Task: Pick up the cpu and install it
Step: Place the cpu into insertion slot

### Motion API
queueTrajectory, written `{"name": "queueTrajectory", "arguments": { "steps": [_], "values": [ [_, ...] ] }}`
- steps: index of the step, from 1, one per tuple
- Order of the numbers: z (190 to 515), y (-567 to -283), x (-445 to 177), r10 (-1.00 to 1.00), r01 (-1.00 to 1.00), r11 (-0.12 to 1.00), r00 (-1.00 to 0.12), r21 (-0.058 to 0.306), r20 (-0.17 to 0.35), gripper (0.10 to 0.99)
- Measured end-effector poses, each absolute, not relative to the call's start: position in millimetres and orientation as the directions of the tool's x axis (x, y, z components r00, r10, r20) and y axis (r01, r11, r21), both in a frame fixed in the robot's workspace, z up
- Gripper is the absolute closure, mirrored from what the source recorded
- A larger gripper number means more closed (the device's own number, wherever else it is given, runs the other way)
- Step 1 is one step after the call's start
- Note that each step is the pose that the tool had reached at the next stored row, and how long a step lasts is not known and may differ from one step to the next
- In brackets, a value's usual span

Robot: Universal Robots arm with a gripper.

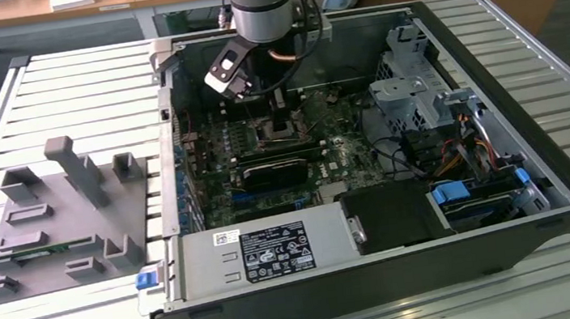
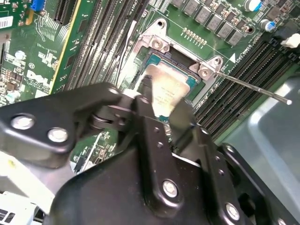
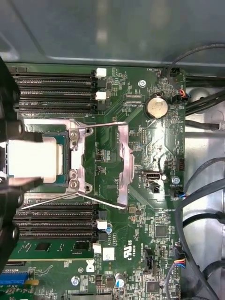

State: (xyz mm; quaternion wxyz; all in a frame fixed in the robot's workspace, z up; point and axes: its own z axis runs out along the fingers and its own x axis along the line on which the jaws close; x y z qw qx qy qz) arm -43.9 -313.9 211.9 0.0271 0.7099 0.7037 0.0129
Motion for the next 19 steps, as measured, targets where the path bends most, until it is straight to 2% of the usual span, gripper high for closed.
{"name": "queueTrajectory", "arguments": {
  "steps": [1, 3, 4, 6, 7, 8, 19],
  "values": [
    [212.5, -313.9, -43.9, 1.0, 0.998, -0.008, 0.009, 0.057, -0.02, 0.671],
    [213.6, -313.9, -43.9, 1.0, 0.998, -0.008, 0.009, 0.056, -0.02, 0.788],
    [214.1, -313.9, -43.9, 1.0, 0.998, -0.008, 0.009, 0.056, -0.02, 0.788],
    [214.8, -313.9, -43.8, 1.0, 0.998, -0.008, 0.009, 0.056, -0.02, 0.906],
    [215.0, -313.9, -43.8, 1.0, 0.998, -0.008, 0.009, 0.056, -0.02, 0.906],
    [215.5, -314.0, -43.9, 1.0, 0.998, -0.008, 0.009, 0.056, -0.02, 0.965],
    [217.6, -313.9, -43.8, 1.0, 0.998, -0.008, 0.009, 0.056, -0.02, 0.98]
  ]
}}
